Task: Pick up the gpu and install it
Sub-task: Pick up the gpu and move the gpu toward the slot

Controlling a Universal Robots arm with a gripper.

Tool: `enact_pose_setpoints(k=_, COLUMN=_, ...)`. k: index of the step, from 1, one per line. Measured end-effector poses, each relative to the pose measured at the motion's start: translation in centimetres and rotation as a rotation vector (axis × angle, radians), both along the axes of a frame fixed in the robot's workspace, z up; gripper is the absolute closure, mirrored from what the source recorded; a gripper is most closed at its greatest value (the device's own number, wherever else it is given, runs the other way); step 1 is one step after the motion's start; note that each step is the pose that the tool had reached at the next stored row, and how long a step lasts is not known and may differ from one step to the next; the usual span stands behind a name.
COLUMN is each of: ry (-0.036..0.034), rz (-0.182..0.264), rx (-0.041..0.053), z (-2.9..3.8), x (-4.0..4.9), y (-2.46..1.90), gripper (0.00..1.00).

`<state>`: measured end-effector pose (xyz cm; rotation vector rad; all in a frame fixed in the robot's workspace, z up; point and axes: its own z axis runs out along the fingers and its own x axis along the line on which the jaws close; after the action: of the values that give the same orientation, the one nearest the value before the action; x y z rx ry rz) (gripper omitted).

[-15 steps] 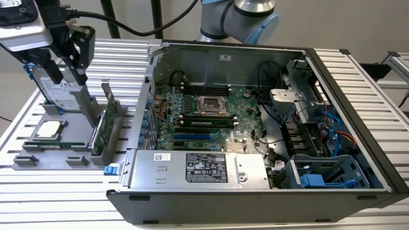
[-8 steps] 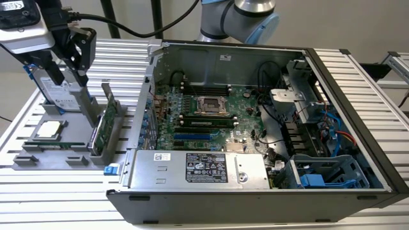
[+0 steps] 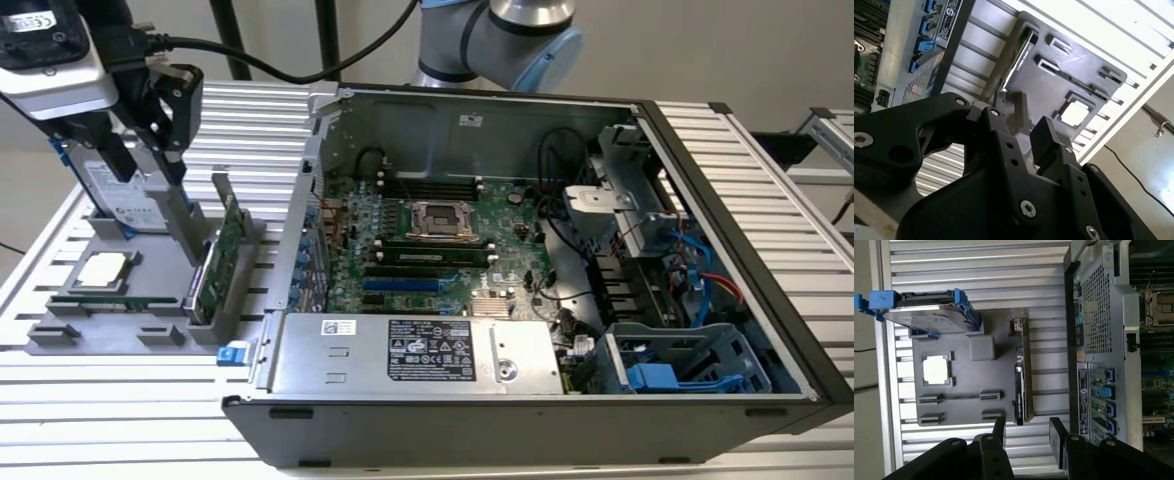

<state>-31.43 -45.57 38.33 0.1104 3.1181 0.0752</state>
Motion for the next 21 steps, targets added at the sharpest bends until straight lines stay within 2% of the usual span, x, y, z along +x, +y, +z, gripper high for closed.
enact_pose_setpoints(k=21, ry=0.0000, rz=0.000, rx=0.0000, z=-0.99, x=0.26, y=0.01, gripper=0.00)
